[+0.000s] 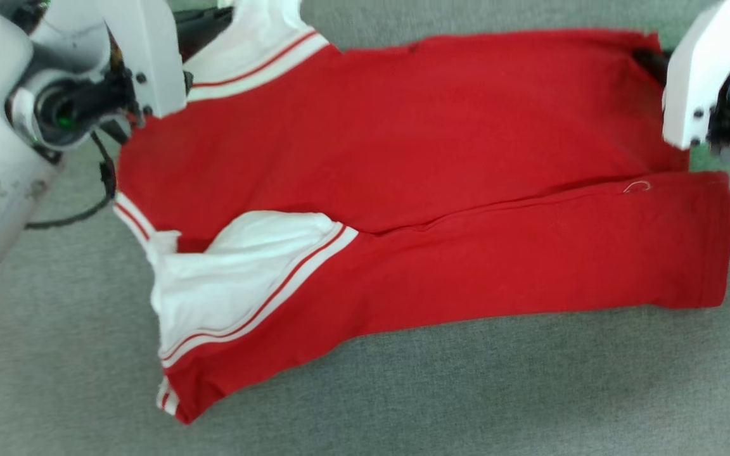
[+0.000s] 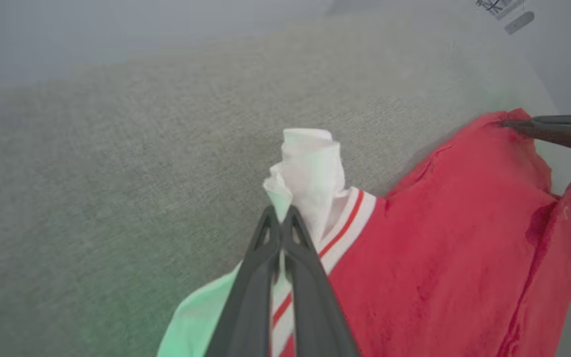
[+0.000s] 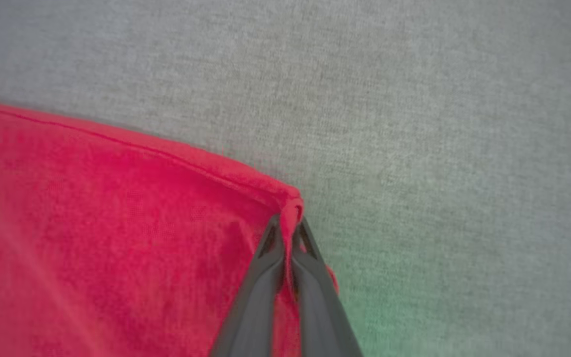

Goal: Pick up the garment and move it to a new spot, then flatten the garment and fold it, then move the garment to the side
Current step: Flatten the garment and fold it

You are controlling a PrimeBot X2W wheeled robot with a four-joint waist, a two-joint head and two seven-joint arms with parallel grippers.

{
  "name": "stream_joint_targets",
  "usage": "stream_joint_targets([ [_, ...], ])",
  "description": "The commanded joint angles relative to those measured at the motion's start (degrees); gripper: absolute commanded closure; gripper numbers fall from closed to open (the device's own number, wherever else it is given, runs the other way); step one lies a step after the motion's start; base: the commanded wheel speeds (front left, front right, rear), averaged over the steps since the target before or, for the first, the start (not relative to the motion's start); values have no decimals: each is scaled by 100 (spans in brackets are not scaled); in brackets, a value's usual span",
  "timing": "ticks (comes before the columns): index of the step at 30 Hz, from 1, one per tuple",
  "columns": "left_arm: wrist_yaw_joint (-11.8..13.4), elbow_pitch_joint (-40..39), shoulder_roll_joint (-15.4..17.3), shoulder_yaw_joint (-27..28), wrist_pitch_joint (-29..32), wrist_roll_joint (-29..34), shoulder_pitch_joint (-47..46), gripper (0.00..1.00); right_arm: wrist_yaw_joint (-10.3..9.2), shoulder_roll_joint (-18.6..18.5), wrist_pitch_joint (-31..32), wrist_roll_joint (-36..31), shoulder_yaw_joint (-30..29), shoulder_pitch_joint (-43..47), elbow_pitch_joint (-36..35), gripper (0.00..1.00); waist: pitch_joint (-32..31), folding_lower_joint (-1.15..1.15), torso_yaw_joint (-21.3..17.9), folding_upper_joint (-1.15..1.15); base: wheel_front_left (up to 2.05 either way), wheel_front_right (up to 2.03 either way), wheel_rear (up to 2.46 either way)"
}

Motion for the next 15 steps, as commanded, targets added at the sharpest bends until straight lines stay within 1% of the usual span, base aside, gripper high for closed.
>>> stream_joint_targets([
  [1,-13,-129,60,-46,-249,-6,144,100,-9,-104,-68,138,92,186,16,100,-611,0,292,0,0,0,0],
  [5,-13,-526,162,-146,-790,-80,390,100,-9,-380,-236,366,190,421,-66,100,-1013,0,483,0,0,0,0],
  [10,-12,-1290,435,-362,-1289,-115,742,100,-9,-802,-398,620,248,832,-350,100,-1315,0,710,0,0,0,0],
  [15,-7,-2147,930,-676,-1827,53,1250,100,-9,-1226,-479,741,221,1427,-778,100,-1489,0,841,0,0,0,0],
])
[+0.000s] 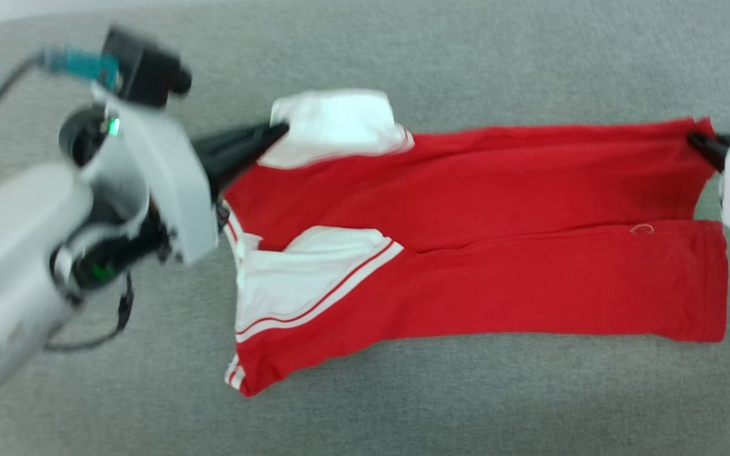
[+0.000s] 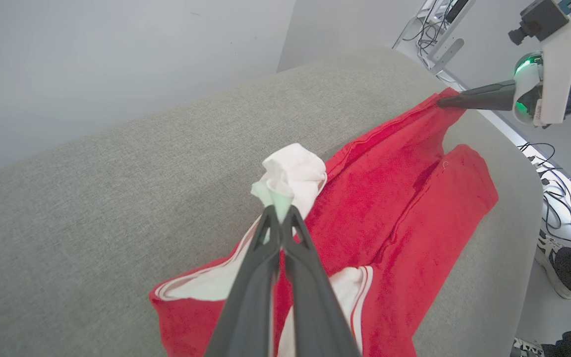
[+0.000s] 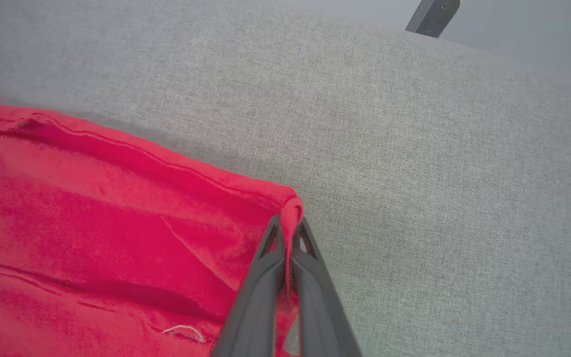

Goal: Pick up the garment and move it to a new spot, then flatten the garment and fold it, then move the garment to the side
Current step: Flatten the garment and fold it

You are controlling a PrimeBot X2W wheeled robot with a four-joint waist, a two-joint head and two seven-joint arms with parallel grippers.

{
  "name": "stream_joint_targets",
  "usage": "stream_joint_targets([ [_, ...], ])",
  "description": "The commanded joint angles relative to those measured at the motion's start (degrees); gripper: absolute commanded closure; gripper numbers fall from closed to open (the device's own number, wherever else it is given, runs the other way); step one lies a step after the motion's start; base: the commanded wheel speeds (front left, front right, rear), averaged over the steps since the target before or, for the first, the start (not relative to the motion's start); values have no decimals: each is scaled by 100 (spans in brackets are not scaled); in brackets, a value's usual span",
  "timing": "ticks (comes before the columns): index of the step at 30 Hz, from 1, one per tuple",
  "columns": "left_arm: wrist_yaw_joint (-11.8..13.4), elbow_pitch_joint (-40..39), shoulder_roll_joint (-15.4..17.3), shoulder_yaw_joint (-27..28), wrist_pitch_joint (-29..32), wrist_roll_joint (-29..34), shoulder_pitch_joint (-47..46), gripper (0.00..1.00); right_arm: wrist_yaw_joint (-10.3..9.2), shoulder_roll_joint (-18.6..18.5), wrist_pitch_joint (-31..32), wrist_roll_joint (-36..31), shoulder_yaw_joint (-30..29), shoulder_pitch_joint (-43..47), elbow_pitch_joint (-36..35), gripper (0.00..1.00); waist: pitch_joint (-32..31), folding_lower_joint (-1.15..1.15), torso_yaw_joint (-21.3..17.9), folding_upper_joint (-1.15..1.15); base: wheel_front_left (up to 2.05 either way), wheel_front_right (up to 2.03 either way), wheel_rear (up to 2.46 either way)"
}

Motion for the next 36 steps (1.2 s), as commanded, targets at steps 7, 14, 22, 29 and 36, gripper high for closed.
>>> stream_joint_targets([
  [7,1,-957,718,-171,-1220,118,1067,100,-9,-371,-30,57,-412,1041,-760,100,-349,0,345,0,0,0,0],
  [14,165,-1616,1243,-95,-2228,21,2075,100,-9,-357,121,-142,-1070,1958,-1483,100,-274,0,326,0,0,0,0],
  [22,607,-2189,1332,-87,-2395,255,2823,100,-9,-102,371,-371,-1810,2847,-2205,100,-81,0,349,0,0,0,0],
  [29,874,-1911,1131,-28,-2407,394,3077,100,-9,236,516,-560,-2040,3235,-2451,100,118,0,286,0,0,0,0],
  [36,834,-1473,699,60,-2403,520,3329,100,-9,510,350,-721,-1975,3266,-2110,100,228,0,258,0,0,0,0],
])
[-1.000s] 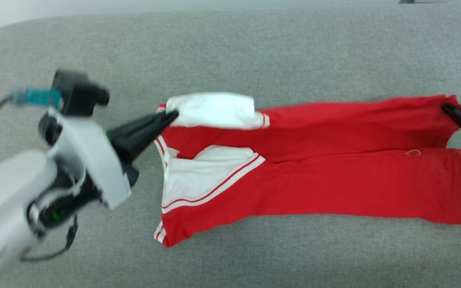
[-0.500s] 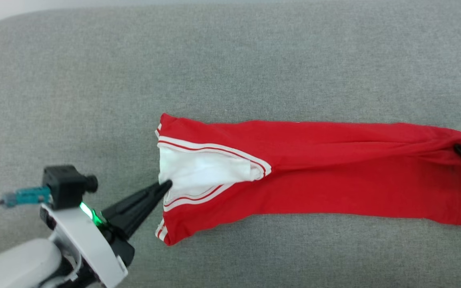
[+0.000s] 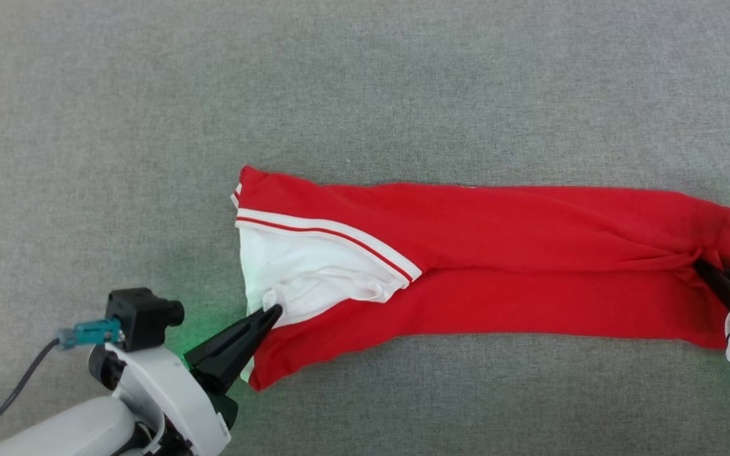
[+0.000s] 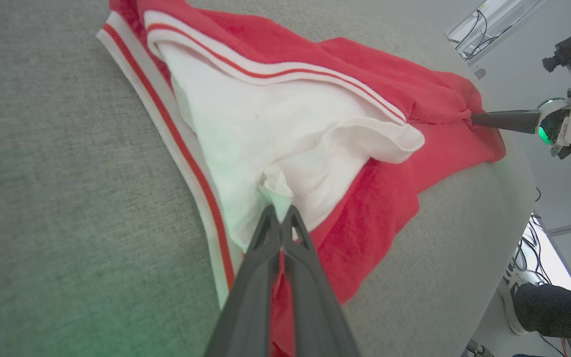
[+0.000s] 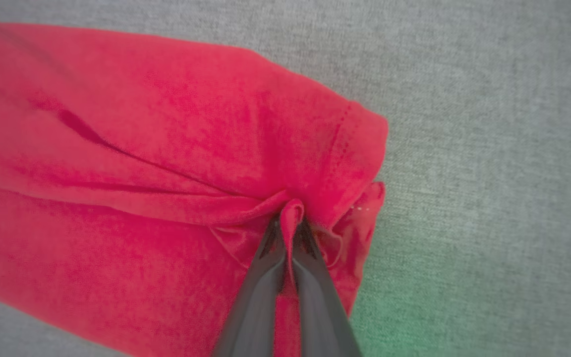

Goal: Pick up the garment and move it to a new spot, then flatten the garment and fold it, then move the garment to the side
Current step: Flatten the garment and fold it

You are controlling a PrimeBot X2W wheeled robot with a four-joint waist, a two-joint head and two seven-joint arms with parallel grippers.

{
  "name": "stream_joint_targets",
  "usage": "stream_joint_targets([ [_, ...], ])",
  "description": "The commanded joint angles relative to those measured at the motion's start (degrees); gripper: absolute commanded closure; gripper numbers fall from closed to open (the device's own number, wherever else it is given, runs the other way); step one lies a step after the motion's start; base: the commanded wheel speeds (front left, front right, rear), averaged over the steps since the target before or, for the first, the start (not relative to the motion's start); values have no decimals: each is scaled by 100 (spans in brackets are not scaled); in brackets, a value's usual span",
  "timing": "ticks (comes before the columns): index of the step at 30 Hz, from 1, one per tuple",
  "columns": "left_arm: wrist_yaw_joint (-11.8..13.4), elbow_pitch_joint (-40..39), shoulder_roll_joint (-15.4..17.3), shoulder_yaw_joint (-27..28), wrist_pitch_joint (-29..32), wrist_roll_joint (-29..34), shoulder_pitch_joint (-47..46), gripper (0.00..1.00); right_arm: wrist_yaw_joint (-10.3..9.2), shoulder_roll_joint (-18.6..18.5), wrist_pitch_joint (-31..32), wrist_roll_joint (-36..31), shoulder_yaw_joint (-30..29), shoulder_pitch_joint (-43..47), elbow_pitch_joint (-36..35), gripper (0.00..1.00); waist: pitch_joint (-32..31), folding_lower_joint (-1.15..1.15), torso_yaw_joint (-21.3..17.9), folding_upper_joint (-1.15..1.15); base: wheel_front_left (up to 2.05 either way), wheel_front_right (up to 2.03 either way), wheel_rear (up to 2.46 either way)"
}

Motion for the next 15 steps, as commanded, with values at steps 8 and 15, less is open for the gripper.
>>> stream_joint_targets([
  [8,-217,572,-367,223,0,222,247,69,-11,185,-376,-126,148,-153,601,87,-114,0,22,0,0,0,0],
  [15,-185,593,-399,647,-1,280,484,0,-10,136,-367,2,59,-60,723,0,-468,0,66,0,0,0,0],
])
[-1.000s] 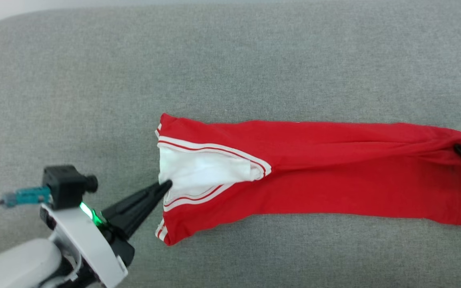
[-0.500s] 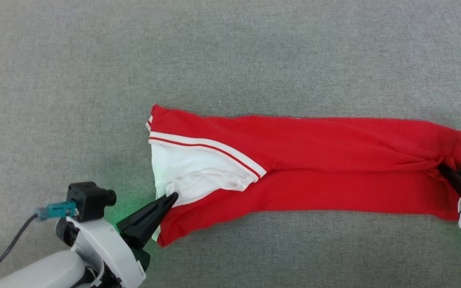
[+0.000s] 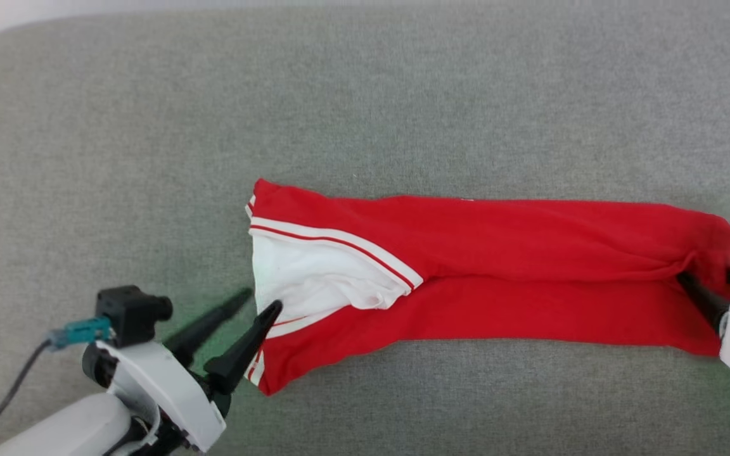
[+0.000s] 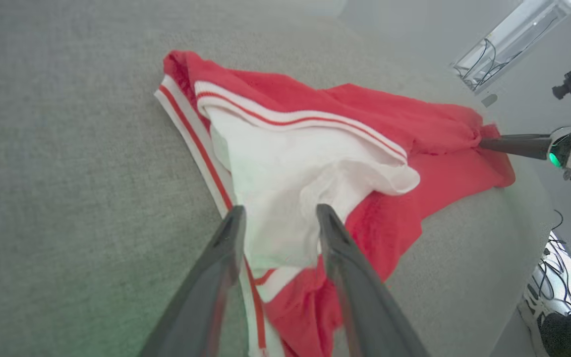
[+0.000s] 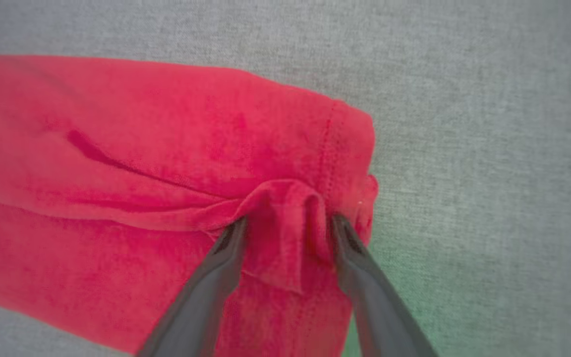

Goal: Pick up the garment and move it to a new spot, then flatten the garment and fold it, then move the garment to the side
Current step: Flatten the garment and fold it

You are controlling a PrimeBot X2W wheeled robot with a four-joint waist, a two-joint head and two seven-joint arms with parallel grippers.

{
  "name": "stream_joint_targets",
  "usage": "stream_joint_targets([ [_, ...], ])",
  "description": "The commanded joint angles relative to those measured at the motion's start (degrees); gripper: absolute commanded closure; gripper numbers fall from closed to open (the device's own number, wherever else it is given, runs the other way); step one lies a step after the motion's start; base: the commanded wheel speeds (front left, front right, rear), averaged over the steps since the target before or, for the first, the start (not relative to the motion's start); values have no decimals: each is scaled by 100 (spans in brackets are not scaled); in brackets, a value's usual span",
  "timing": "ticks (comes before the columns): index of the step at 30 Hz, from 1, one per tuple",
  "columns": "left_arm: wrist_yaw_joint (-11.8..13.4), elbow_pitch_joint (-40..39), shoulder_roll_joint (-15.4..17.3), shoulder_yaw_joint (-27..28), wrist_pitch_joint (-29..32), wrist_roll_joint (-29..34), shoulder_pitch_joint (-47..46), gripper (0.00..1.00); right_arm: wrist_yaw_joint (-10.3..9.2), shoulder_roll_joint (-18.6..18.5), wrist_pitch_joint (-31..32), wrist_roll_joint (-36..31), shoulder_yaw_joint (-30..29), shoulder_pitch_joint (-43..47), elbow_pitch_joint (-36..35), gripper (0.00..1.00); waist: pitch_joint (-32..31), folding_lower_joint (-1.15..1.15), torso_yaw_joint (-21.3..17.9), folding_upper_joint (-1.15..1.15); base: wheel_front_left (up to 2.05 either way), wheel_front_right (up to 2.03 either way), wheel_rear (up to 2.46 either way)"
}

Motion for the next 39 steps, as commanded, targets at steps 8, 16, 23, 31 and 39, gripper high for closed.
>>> stream_joint_targets([
  [8,322,-222,-257,1101,3,243,680,0,-10,-145,196,132,-290,313,-68,0,-532,0,96,0,0,0,0],
  [16,512,212,-1172,2286,3,1100,1627,0,-10,-221,701,201,-617,677,-6,0,-759,0,289,0,0,0,0],
  [23,613,565,-1938,3456,3,2401,2138,0,-10,-182,882,145,-910,700,126,0,-805,0,489,0,0,0,0],
  [31,453,708,-2514,4489,3,3854,2283,0,-10,-38,892,23,-998,557,498,0,-815,0,672,0,0,0,0],
  [39,123,574,-2974,5159,3,4785,2364,0,-10,-9,1192,-170,-979,327,867,0,-753,0,718,0,0,0,0],
])
